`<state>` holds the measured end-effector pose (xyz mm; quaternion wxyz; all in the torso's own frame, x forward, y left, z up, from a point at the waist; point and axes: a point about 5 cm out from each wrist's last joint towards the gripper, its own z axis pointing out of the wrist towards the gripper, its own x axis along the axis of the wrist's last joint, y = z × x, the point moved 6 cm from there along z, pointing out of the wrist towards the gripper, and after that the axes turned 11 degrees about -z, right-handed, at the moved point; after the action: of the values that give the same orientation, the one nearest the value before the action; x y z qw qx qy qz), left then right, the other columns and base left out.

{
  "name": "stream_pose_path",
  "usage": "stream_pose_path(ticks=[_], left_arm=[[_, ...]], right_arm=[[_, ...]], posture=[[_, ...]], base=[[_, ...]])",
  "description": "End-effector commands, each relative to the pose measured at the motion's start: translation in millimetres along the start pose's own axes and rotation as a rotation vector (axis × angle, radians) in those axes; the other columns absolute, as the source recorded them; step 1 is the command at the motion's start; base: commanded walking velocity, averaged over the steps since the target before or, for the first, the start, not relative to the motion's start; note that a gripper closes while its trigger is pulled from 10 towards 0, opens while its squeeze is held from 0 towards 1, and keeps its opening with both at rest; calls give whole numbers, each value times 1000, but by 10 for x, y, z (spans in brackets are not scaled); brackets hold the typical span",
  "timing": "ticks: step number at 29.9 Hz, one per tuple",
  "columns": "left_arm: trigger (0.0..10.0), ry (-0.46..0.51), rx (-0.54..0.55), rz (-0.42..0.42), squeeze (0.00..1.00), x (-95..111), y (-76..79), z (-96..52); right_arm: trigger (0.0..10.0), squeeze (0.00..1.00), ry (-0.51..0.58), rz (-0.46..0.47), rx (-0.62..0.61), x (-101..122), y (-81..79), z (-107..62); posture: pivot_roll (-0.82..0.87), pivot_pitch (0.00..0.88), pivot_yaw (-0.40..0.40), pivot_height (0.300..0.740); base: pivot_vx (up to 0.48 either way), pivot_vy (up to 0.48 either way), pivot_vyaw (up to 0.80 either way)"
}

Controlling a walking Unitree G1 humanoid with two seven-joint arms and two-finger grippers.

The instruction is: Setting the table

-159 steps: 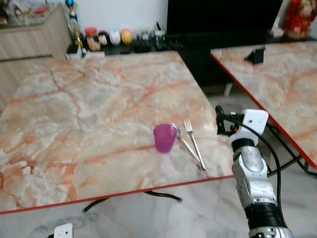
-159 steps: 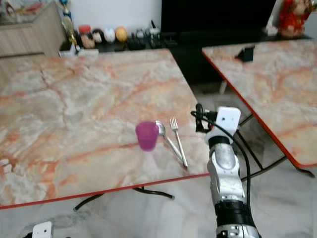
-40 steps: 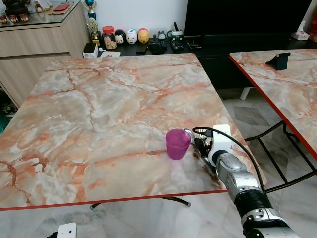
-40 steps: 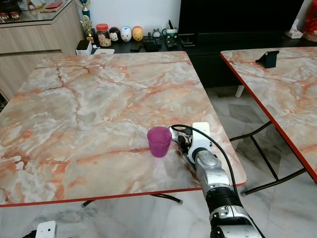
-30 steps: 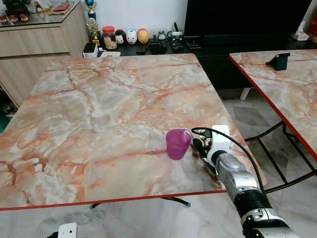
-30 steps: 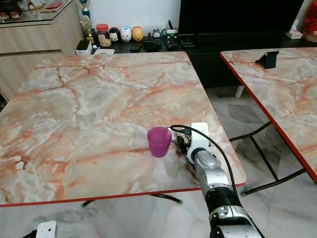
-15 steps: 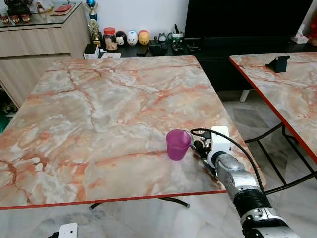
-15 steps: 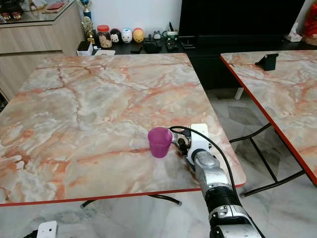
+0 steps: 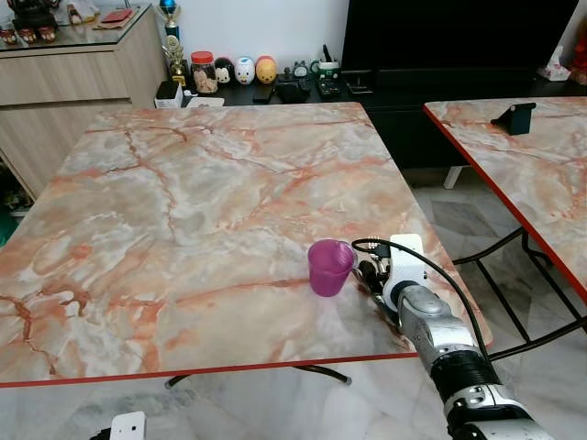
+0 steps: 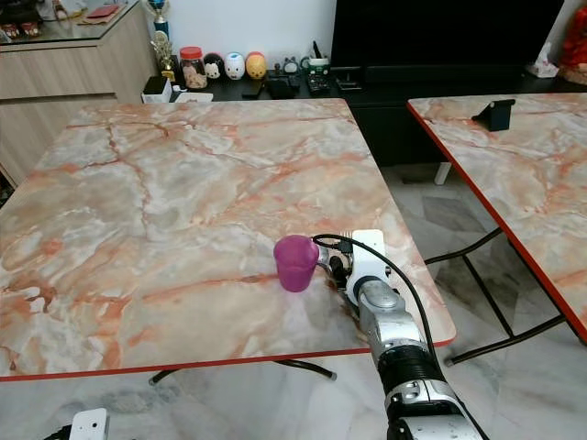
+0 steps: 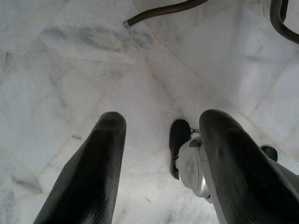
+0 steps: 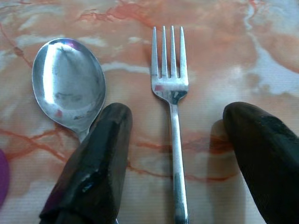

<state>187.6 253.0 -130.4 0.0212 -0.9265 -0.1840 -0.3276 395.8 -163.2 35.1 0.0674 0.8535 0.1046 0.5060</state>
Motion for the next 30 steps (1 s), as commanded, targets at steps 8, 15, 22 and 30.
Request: stream_pose_path(ticks=[8, 15, 22, 30], left_arm=[[10000, -23, -12, 25, 0, -53, 35, -1], [10000, -23, -16, 29, 0, -50, 41, 0], [10000, -23, -17, 33, 0, -49, 43, 1], [10000, -26, -18, 35, 0, -63, 45, -2]], right_arm=[[0, 0, -88, -20, 26, -247, -75, -4], [0, 0, -86, -22, 30, -247, -91, -2], [0, 0, -76, -35, 12, -236, -62, -2], [0, 0, -38, -38, -24, -181, 5, -10]], posture=[[-46, 0, -11, 720], [-46, 0, -10, 720], [-45, 0, -8, 720], [-45, 0, -7, 720]], base=[[0, 0, 0], [0, 0, 0], [0, 0, 0], [0, 0, 0]])
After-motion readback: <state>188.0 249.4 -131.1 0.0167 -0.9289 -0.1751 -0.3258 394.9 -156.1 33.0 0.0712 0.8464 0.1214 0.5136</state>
